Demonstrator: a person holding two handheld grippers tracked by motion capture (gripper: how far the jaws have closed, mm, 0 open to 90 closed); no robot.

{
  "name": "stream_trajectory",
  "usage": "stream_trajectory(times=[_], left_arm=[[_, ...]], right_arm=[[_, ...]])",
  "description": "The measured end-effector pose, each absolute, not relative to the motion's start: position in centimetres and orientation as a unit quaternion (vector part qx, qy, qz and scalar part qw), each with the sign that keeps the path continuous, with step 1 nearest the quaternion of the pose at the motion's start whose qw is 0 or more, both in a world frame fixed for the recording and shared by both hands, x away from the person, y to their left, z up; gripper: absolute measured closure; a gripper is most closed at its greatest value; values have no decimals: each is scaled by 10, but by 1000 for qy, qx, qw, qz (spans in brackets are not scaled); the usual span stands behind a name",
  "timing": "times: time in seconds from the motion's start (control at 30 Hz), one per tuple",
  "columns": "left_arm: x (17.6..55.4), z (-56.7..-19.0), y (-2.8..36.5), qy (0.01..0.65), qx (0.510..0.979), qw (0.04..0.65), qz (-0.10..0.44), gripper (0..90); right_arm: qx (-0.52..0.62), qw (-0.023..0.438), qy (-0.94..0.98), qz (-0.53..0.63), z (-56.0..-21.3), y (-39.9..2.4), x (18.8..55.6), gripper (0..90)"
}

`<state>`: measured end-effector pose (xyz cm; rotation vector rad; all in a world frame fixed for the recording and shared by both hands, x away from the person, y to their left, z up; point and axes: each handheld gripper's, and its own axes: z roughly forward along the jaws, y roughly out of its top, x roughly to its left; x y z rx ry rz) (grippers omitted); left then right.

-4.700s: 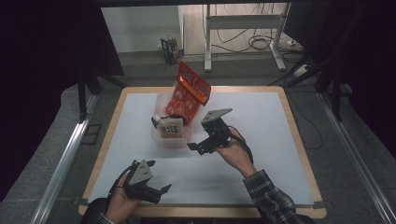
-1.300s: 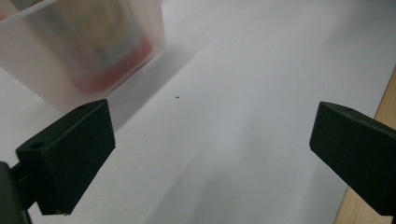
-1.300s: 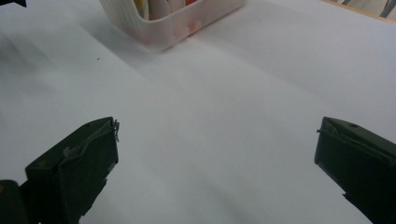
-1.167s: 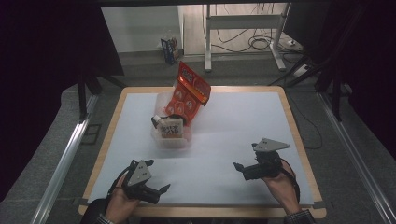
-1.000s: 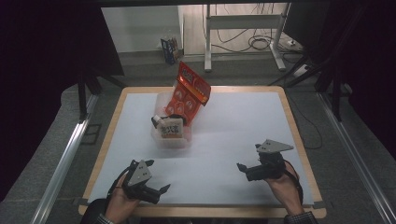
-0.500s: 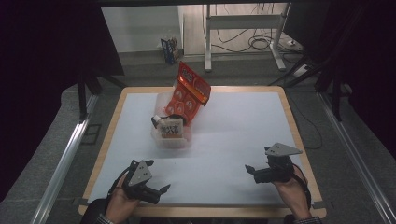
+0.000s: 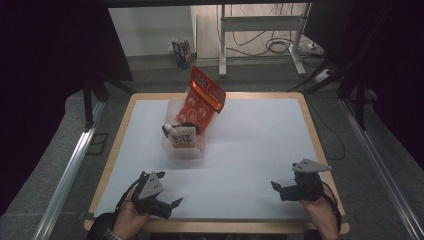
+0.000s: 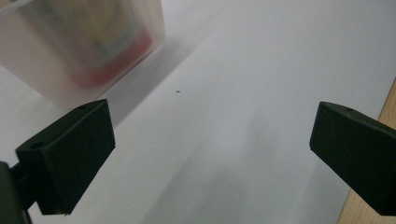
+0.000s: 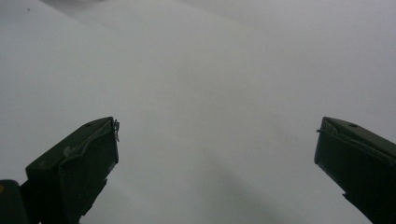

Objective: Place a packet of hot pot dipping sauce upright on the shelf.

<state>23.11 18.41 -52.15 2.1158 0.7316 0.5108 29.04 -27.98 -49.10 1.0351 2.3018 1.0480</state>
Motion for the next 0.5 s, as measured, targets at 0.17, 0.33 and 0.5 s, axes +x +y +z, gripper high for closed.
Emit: stream_trajectory(times=[0.17,0.33,0.5], left_arm=[[231,-522,184,290,842,408,203,2],[231,-522,183,289,843,405,202,2],[231,-522,183,289,843,405,203,2]], right_arm=[[380,198,828,362,-497,-285,290,0],[386,189,830,356,-501,-286,291,0],[385,186,833,352,-502,-285,292,0]])
